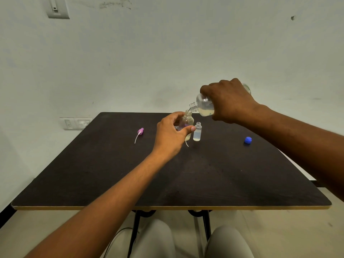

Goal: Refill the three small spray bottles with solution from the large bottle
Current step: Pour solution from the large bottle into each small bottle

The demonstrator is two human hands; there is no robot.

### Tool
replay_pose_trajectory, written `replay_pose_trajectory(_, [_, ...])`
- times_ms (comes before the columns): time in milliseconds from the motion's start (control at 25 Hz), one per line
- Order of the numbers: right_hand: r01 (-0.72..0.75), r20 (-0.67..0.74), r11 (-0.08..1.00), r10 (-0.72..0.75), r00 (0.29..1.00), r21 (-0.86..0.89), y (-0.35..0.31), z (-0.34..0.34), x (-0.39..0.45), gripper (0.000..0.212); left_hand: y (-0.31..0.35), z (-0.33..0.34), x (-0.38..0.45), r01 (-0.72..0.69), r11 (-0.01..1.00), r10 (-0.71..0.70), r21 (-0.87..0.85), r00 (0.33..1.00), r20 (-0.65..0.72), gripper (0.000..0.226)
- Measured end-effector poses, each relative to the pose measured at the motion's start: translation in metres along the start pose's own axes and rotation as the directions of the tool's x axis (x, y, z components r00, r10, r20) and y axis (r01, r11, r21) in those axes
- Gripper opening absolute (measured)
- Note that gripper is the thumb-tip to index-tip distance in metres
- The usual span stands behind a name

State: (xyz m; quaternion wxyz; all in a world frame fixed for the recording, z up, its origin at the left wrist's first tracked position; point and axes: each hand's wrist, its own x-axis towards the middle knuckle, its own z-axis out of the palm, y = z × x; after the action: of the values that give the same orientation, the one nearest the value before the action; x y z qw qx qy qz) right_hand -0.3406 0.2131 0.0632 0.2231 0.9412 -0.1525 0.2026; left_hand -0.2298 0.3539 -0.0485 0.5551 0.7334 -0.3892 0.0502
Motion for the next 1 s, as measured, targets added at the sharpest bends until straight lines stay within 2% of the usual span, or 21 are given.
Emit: replay_pose_trajectory(1000, [0.023,-0.015,0.998,-0.024,1.0,-0.062,-0.006,0.0,0.01,0.047,-0.008,-0.003,0.005,0.009,1.0,-0.009,-0.023,1.0,-0.01,0.054])
